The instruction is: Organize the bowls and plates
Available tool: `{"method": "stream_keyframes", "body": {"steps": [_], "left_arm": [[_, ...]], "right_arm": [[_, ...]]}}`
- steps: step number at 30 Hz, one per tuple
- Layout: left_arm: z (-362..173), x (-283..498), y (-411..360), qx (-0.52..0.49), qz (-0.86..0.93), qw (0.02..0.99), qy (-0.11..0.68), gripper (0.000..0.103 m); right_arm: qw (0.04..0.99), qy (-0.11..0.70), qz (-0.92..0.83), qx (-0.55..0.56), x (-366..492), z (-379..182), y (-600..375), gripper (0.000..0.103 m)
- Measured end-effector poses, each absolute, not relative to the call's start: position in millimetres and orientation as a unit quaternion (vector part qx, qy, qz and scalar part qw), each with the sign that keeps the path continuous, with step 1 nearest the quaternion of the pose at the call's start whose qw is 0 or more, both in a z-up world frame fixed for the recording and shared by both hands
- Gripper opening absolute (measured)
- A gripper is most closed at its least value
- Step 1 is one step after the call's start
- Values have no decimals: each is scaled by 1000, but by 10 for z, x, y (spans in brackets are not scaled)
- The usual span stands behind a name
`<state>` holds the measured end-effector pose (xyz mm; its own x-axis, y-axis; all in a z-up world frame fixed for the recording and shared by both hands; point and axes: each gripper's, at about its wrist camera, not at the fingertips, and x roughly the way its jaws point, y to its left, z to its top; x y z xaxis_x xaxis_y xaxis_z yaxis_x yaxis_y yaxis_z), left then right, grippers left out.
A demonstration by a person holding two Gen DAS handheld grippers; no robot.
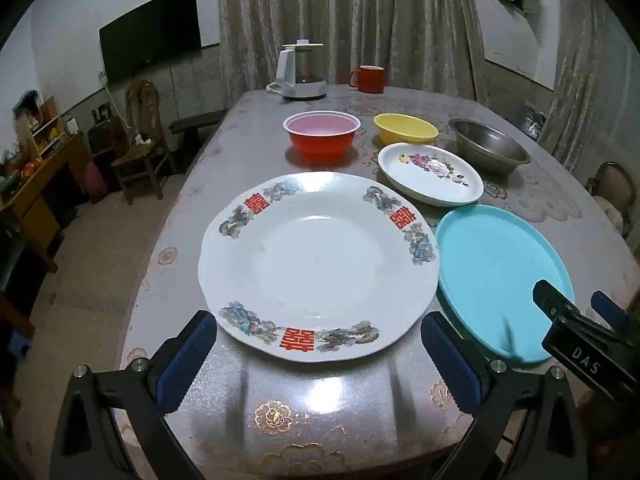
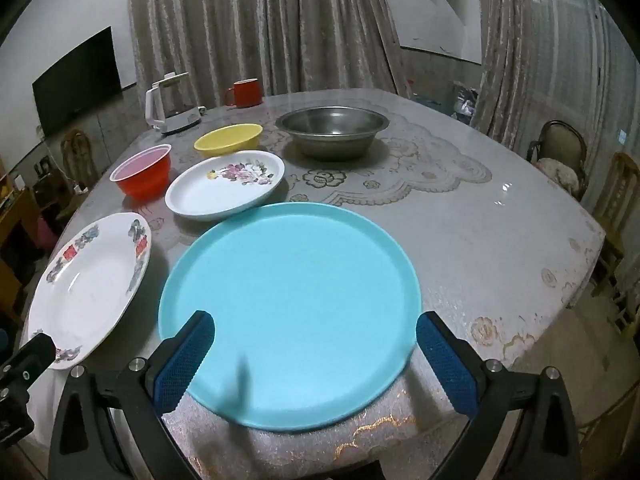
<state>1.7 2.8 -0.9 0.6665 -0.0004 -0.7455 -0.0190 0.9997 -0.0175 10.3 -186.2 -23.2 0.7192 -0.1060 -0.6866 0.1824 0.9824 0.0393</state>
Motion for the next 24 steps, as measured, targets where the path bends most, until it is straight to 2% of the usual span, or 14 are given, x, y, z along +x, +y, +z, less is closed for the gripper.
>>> {"method": "stream_keyframes", "body": {"steps": [24], "left_arm": [[-51, -14, 41, 6, 13, 909, 416, 103]], "right_arm": [[925, 373, -52, 41, 81, -256, -1739, 103]]}}
